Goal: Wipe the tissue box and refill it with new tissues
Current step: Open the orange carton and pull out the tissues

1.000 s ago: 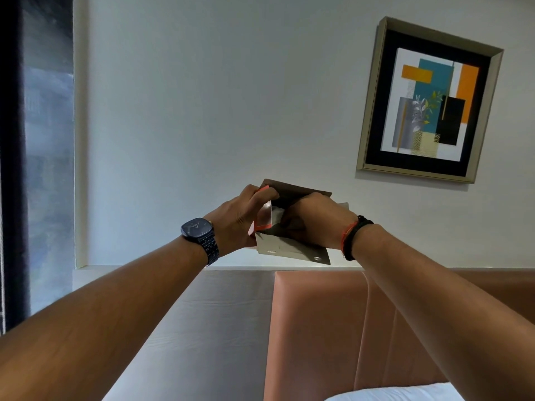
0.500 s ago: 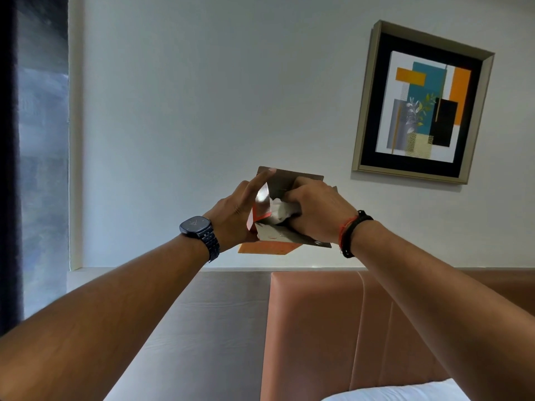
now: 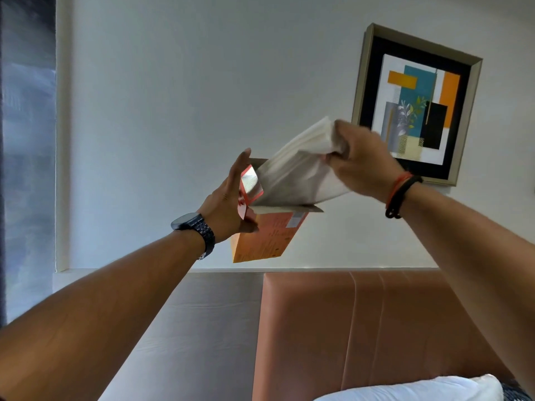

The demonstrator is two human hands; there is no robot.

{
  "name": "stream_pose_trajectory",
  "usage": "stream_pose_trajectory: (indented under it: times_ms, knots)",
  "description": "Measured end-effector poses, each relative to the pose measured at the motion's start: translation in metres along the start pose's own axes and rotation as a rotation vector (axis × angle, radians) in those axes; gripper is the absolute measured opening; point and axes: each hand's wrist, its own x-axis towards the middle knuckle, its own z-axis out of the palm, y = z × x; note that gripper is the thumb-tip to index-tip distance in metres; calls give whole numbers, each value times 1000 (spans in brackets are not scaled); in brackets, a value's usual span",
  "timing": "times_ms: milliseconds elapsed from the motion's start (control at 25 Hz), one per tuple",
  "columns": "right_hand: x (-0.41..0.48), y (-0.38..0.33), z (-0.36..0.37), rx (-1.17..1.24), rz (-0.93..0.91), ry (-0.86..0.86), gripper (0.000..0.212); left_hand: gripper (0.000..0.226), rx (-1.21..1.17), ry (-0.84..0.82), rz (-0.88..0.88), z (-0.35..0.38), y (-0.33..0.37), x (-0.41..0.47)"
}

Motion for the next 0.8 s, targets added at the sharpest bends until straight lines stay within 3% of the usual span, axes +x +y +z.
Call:
stream_pose_trajectory:
  times_ms: [120,320,520,640,800]
  knots:
    - [10,7,-22,163,130,173,13,143,-96,74,-167,3,-8,4]
    - [5,29,-30,541,418,363,31,144,-337,292,-544,20,-9,7]
    - [-27,57,-12,887,635,458,32,134,-932,451,-924,71,20,-5]
    - [-63,79,8,964,762,467,28,129,-1181,460,-1053,121,39,-31]
    - [-144,124,47,915,935,454,28,132,-1243,392,-1139,204,67,-78]
